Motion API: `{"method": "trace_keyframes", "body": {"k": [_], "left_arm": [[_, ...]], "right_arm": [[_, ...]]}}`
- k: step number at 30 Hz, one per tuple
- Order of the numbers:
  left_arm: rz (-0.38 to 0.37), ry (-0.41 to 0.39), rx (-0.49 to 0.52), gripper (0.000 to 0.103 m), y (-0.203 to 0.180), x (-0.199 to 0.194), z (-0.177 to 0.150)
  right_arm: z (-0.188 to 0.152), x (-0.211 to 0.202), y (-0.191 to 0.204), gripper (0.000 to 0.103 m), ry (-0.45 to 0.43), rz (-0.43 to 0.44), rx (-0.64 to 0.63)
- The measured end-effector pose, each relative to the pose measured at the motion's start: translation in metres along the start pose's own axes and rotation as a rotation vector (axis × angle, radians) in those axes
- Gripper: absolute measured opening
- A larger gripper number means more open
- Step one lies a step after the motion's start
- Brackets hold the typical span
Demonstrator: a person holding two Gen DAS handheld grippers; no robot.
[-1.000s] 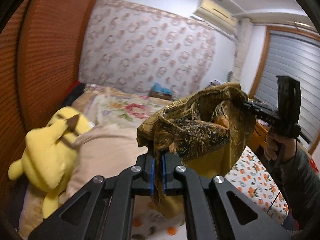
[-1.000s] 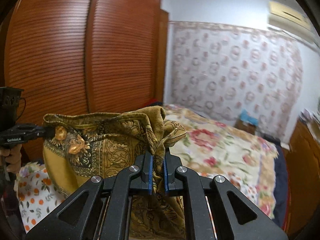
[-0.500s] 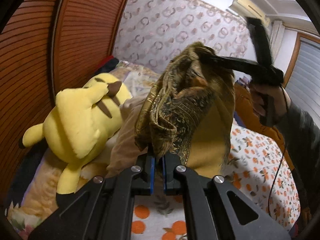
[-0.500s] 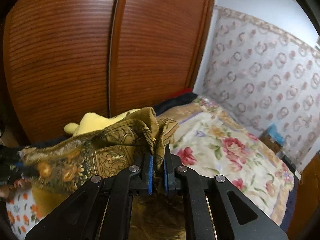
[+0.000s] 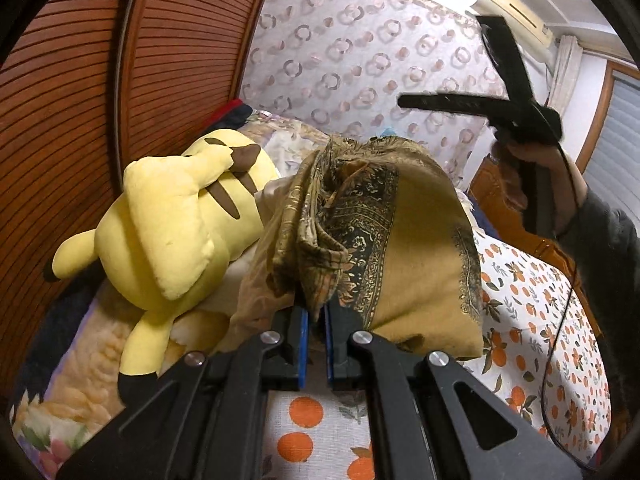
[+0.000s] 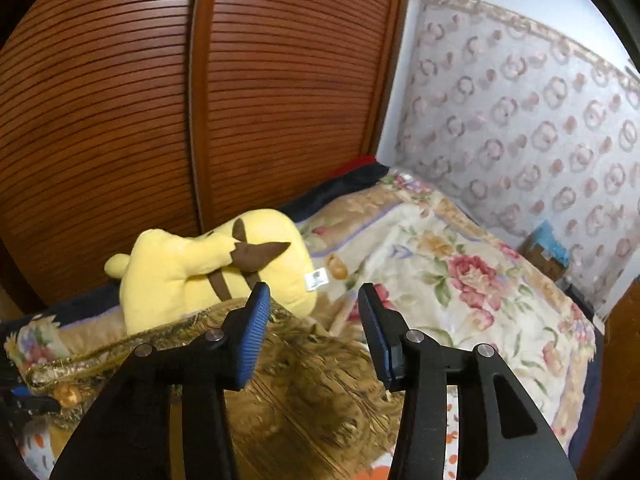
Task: Fold small clothes
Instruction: 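Lower the folded shirt beside the yellow plush toy and open both tools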
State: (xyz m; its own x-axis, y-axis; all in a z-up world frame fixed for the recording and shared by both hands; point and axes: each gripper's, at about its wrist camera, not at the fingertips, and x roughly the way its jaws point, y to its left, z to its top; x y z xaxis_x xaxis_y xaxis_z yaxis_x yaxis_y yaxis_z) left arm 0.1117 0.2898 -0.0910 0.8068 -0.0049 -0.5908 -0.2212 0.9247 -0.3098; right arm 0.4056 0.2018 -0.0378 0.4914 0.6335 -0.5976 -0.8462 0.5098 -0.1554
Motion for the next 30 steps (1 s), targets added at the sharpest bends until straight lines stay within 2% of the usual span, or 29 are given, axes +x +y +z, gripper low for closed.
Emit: {"method": "trace_keyframes", "body": {"k": [4,7,9,11,12,13,16,20,24,30], "left_arm": [[0.012,-0.007,0.013,0.007,0.0,-0.002,0.003],[0.041,-0.028,0.025,0.017,-0.001,-0.009,0.007],[0.061,-0.045,0.037,0.037,0.0,-0.013,0.01],[0.067,-0.07,0.039,0.047,0.001,-0.02,0.013],[0.063,-0.079,0.038,0.058,0.002,-0.024,0.015],[0.059,-0.084,0.038,0.061,0.002,-0.026,0.016],[0.072,-0.093,0.048,0.062,-0.001,-0.033,0.021],[0.1,-0.101,0.083,0.062,-0.011,-0.036,0.024],[0.104,-0.098,0.116,0.062,-0.025,-0.038,0.024],[0.083,-0.106,0.187,0.062,-0.059,-0.046,0.021]], "right_arm": [[-0.026,-0.004,0.006,0.046,0.052,0.05,0.002],[-0.048,-0.001,0.017,0.046,0.081,0.081,0.002],[-0.059,0.006,0.024,0.046,0.096,0.086,0.004],[-0.067,0.015,0.028,0.047,0.105,0.074,0.023],[-0.07,0.022,0.028,0.047,0.109,0.07,0.037],[-0.073,0.026,0.029,0.047,0.109,0.065,0.047],[-0.082,0.036,0.03,0.048,0.086,0.044,0.071],[-0.083,0.027,0.026,0.048,0.074,0.041,0.109],[-0.085,-0.004,0.022,0.048,0.05,0.028,0.132],[-0.103,-0.076,0.022,0.048,-0.009,-0.007,0.171]]}}
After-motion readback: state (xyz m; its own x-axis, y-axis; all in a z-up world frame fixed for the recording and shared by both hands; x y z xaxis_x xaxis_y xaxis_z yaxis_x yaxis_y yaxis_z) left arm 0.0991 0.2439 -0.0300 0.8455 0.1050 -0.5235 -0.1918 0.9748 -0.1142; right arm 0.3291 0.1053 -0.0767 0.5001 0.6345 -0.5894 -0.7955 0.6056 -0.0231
